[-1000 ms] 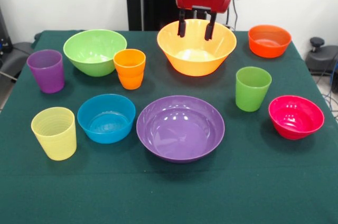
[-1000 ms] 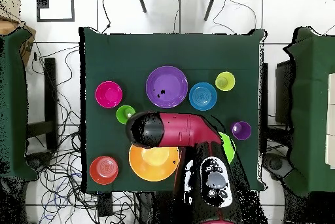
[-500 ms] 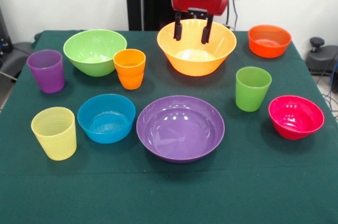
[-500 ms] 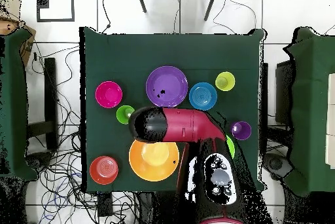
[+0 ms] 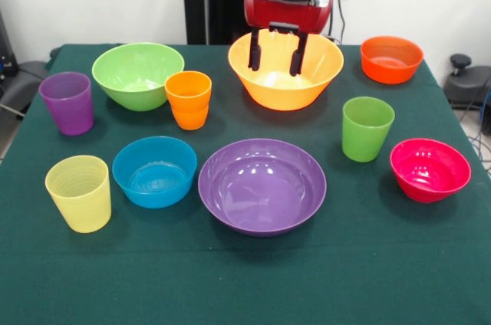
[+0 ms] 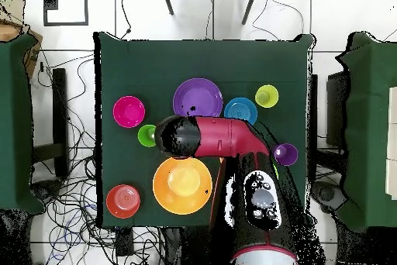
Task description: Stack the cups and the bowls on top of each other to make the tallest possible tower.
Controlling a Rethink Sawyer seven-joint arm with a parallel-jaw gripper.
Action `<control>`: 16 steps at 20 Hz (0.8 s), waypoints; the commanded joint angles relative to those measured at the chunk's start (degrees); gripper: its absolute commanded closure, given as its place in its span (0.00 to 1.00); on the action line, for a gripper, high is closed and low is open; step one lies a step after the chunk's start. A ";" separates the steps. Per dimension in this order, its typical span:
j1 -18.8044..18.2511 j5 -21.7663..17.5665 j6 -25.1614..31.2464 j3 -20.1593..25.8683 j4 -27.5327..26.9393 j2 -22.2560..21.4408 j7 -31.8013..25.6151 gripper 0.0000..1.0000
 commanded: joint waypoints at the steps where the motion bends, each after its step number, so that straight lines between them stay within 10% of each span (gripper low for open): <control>1: 0.96 -1.81 7.50 4.18 -6.12 5.38 -0.73 0.00; 16: 0.56 -1.97 5.79 4.37 -6.72 7.26 -0.83 0.00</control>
